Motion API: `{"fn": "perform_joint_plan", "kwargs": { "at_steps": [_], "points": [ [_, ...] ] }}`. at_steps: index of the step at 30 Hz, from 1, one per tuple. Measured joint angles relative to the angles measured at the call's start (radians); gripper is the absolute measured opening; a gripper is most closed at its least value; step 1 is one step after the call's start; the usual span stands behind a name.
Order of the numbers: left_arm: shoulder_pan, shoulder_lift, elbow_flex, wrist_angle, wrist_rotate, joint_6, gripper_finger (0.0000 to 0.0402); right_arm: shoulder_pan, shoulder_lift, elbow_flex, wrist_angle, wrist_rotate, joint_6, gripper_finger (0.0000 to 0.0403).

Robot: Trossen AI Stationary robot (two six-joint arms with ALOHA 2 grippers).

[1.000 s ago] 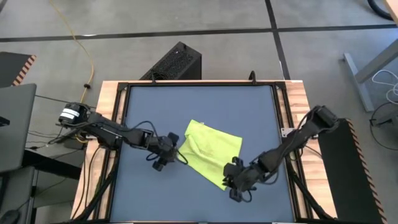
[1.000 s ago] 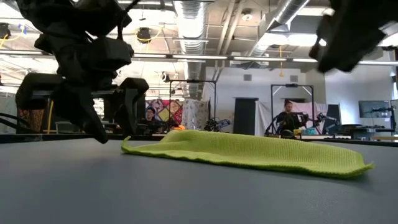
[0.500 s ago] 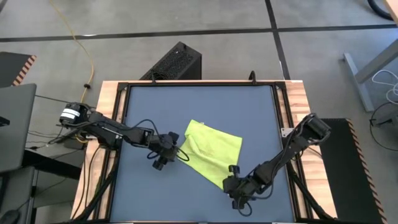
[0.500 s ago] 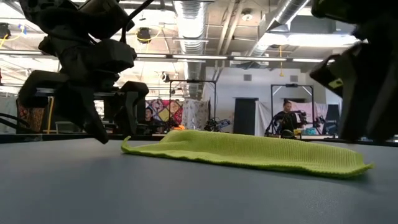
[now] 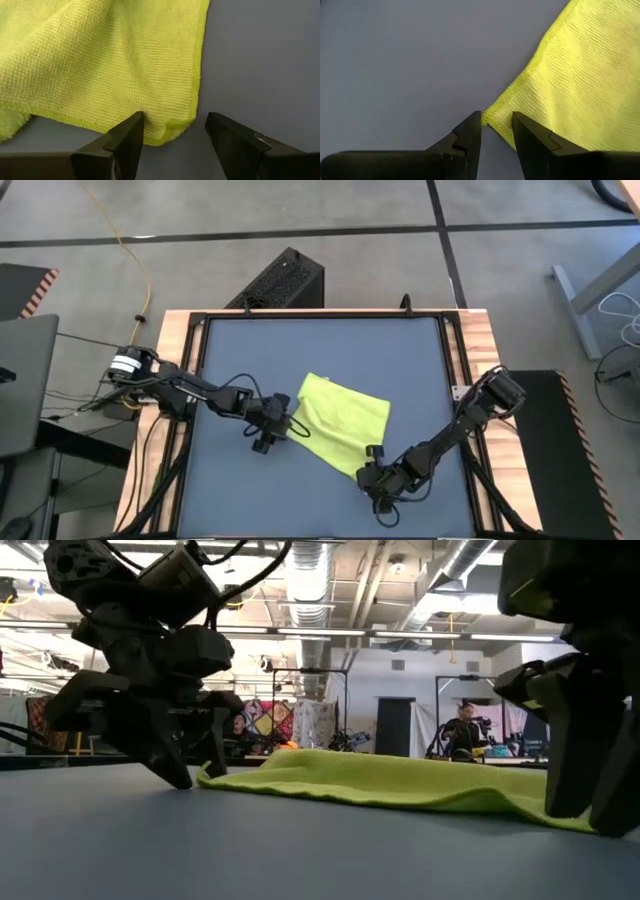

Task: Roll towel
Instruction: Fold the green towel

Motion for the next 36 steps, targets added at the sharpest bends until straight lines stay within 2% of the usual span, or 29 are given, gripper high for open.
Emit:
{"fn": "perform_joint_plan", "kwargs": {
  "at_steps": [4, 11, 13, 16, 21, 24, 30, 36],
  "points": [
    [-0.001, 0.008, 0.001, 0.002, 0.007, -0.05, 0.0157, 0.007, 0.0, 0.0, -0.003, -0.011, 0.018, 0.0138],
    [-0.002, 0.01, 0.001, 0.003, 0.009, -0.049, 0.0029, 0.011, 0.001, 0.0, -0.007, -0.023, 0.021, 0.0138],
    [-0.001, 0.01, 0.001, 0.002, 0.018, -0.058, 0.0009, 0.012, 0.001, 0.0, -0.014, -0.032, 0.021, 0.0137],
    [0.001, 0.01, 0.001, 0.001, 0.044, -0.084, 0.0005, 0.012, 0.001, 0.0, -0.028, -0.035, 0.028, 0.0113],
    [0.0, -0.048, -0.001, -0.028, 0.146, -0.164, 0.0001, 0.007, -0.019, -0.001, -0.047, -0.076, 0.05, 0.002],
    [0.006, -0.115, -0.003, -0.071, 0.19, -0.227, 0.0, 0.003, -0.063, -0.007, -0.072, -0.114, 0.044, 0.0017],
    [0.013, -0.255, -0.002, -0.099, 0.191, -0.433, 0.0, -0.05, -0.221, -0.005, -0.111, -0.121, 0.013, 0.0009],
    [0.043, -0.347, 0.057, -0.172, 0.13, -0.58, 0.0, -0.134, -0.402, -0.003, -0.222, -0.118, 0.046, 0.0009]
  ]
}}
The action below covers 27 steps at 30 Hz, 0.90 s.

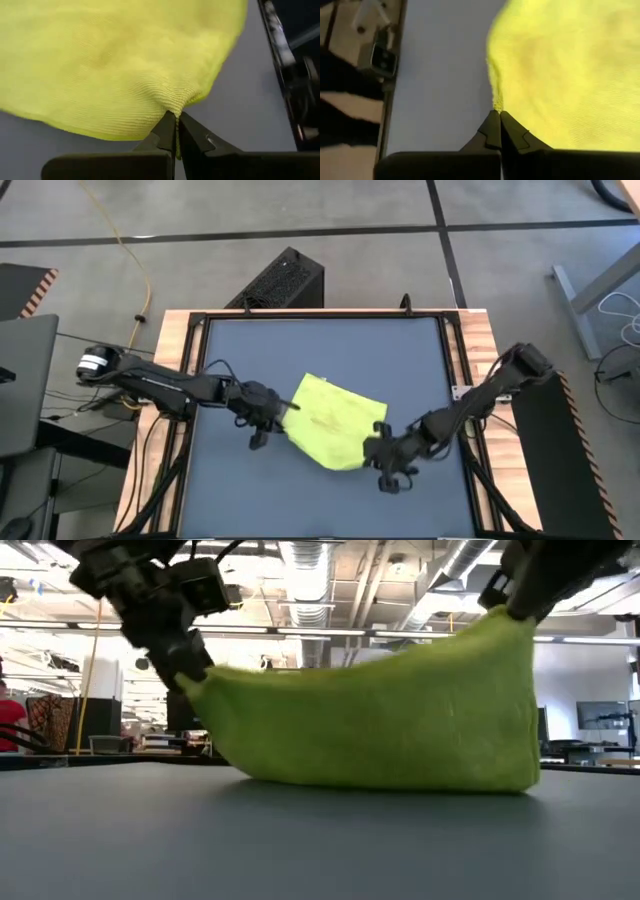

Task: Roll towel
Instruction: Fold the green towel

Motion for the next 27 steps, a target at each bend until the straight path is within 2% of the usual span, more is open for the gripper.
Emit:
{"fn": "perform_joint_plan", "kwargs": {
  "at_steps": [8, 12, 14, 20, 27],
  "points": [
    [0.041, -0.016, 0.137, -0.258, -0.047, -0.069, 0.0, -0.056, -0.105, 0.0, -0.188, -0.066, 0.184, 0.0009],
    [0.048, -0.001, 0.149, -0.263, -0.185, -0.092, 0.0, -0.053, -0.085, 0.0, -0.241, -0.004, 0.261, 0.0009],
    [0.067, 0.035, 0.15, -0.256, -0.212, -0.09, 0.0, -0.054, -0.064, 0.0, -0.255, 0.021, 0.284, 0.0009],
    [0.15, 0.21, 0.163, -0.189, -0.134, -0.063, 0.0, -0.089, 0.023, -0.005, -0.294, 0.045, 0.373, 0.0009],
    [0.227, 0.348, 0.291, -0.192, -0.123, 0.07, 0.0, -0.106, 0.085, -0.005, -0.31, 0.109, 0.435, 0.001]
  ]
}}
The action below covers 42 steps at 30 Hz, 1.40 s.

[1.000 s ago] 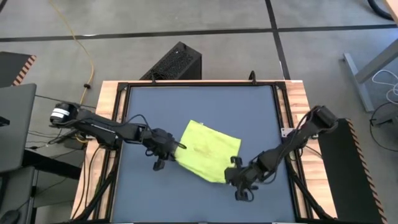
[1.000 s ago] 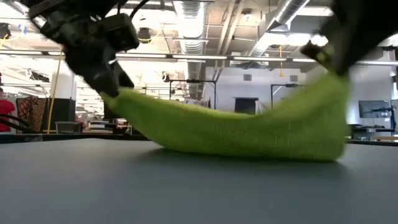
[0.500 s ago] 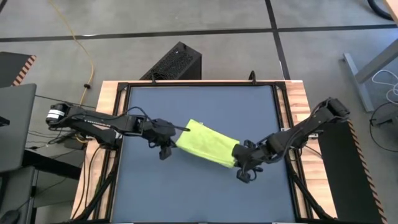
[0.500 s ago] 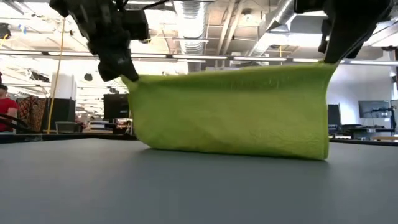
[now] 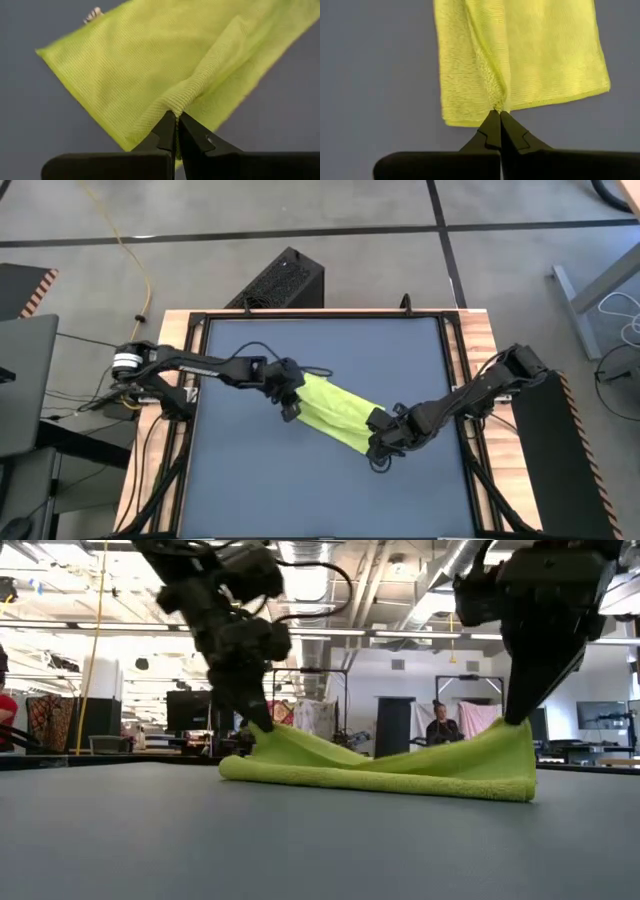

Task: Roll towel
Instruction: Fold the green towel

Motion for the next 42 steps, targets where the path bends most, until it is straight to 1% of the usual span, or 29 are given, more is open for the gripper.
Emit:
{"fn": "perform_joint_plan", "kwargs": {
  "at_steps": [5, 9, 13, 17, 23, 27, 31, 35, 37, 42],
  "points": [
    [0.054, 0.095, 0.114, -0.088, 0.016, 0.088, 0.0, -0.013, 0.013, 0.0, -0.032, 0.041, 0.042, 0.0011],
    [0.084, 0.128, 0.174, -0.175, 0.027, 0.14, 0.0, -0.012, 0.008, 0.0, -0.096, 0.074, 0.108, 0.0012],
    [0.121, 0.126, 0.181, -0.192, 0.021, 0.166, 0.0, -0.013, 0.002, 0.0, -0.165, 0.093, 0.143, 0.0012],
    [0.161, 0.127, 0.181, -0.187, 0.034, 0.165, 0.0, -0.047, 0.011, 0.0, -0.154, 0.101, 0.1, 0.0012],
    [0.18, 0.141, 0.181, -0.19, 0.044, 0.166, 0.0, -0.121, 0.027, 0.0, -0.152, 0.116, 0.084, 0.0013],
    [0.18, 0.141, 0.181, -0.175, 0.004, 0.184, 0.0007, -0.153, 0.028, 0.0, -0.153, 0.116, 0.058, 0.0019],
    [0.18, 0.141, 0.181, -0.165, -0.021, 0.208, 0.0034, -0.177, 0.028, 0.0, -0.171, 0.088, 0.056, 0.0049],
    [0.185, 0.141, 0.181, -0.163, -0.069, 0.218, 0.0077, -0.194, 0.028, 0.0, -0.214, 0.072, 0.068, 0.0081],
    [0.196, 0.139, 0.18, -0.174, -0.064, 0.218, 0.01, -0.2, 0.028, 0.0, -0.233, 0.071, 0.069, 0.0095],
    [0.222, 0.119, 0.18, -0.2, 0.004, 0.218, 0.0152, -0.204, 0.026, 0.0, -0.267, 0.055, 0.071, 0.0131]
  ]
}}
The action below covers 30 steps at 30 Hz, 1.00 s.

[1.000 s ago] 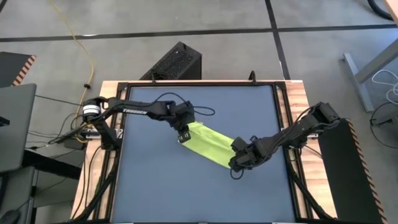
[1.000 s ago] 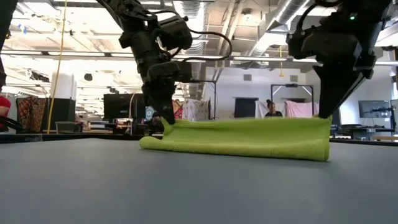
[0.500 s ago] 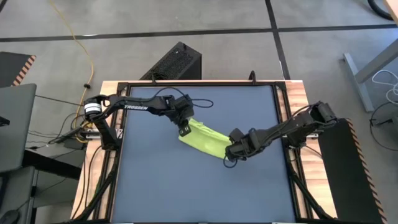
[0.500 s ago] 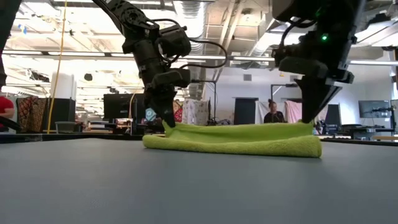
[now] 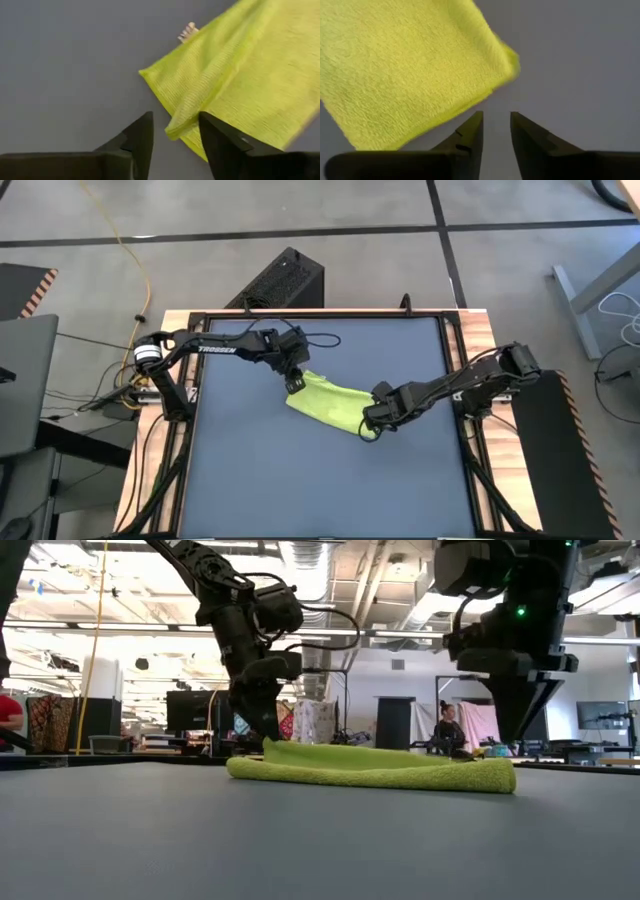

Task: Roll towel
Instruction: Fold the green towel

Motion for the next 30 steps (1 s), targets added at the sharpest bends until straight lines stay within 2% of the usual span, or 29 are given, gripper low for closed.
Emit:
{"fn": "perform_joint_plan", "kwargs": {
  "at_steps": [7, 12, 15, 17, 19, 23, 27, 30],
  "points": [
    [0.04, -0.124, 0.0, 0.003, 0.052, -0.015, 0.0176, 0.0, -0.03, 0.0, -0.005, -0.07, -0.018, 0.0171],
    [0.032, -0.185, 0.0, -0.057, 0.072, -0.014, 0.0174, 0.034, -0.165, -0.008, 0.047, -0.071, -0.028, 0.0174],
    [0.023, -0.185, -0.028, -0.048, 0.123, -0.014, 0.0174, 0.068, -0.272, -0.084, 0.195, -0.045, -0.006, 0.017],
    [-0.001, -0.185, -0.081, 0.037, 0.196, -0.026, 0.0174, 0.091, -0.318, -0.164, 0.323, -0.018, 0.037, 0.0167],
    [-0.042, -0.185, -0.147, 0.108, 0.22, -0.045, 0.0174, 0.105, -0.342, -0.246, 0.449, -0.01, 0.088, 0.0163],
    [-0.108, -0.182, -0.254, 0.203, 0.128, -0.113, 0.0174, 0.147, -0.323, -0.352, 0.69, -0.01, 0.178, 0.016],
    [-0.141, -0.182, -0.311, 0.234, 0.044, -0.255, 0.0174, 0.192, -0.272, -0.361, 0.672, -0.01, 0.322, 0.016],
    [-0.139, -0.182, -0.333, 0.238, 0.034, -0.398, 0.0174, 0.226, -0.242, -0.361, 0.664, 0.006, 0.43, 0.016]
  ]
}}
